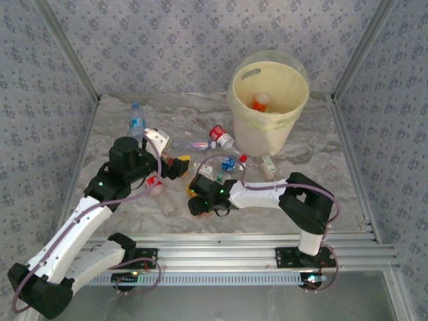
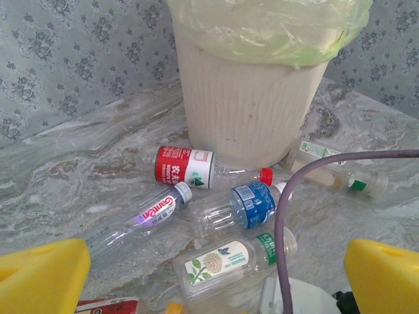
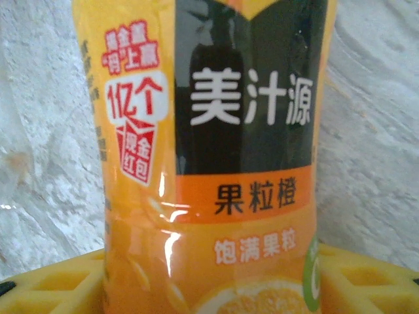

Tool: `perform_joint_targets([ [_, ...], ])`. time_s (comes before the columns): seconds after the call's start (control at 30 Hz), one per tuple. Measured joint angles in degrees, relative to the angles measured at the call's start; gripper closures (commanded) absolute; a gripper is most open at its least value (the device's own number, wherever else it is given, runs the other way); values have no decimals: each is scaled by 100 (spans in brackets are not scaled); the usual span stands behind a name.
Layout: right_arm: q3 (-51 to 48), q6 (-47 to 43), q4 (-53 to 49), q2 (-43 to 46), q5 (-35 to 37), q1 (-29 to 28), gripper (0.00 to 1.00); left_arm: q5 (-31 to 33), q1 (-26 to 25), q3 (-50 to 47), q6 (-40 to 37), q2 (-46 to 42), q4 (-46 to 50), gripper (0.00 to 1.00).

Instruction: Put the plastic bottles in the bin

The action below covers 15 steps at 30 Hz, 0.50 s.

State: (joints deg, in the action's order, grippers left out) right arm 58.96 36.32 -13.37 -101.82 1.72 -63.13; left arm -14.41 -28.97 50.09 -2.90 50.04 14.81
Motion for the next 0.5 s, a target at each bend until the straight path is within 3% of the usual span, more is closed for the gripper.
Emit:
perform_joint_targets([
  [0.5,-546,-1005,-431,1241,-107,223,36,-184,0,0,105,70,-7,0],
])
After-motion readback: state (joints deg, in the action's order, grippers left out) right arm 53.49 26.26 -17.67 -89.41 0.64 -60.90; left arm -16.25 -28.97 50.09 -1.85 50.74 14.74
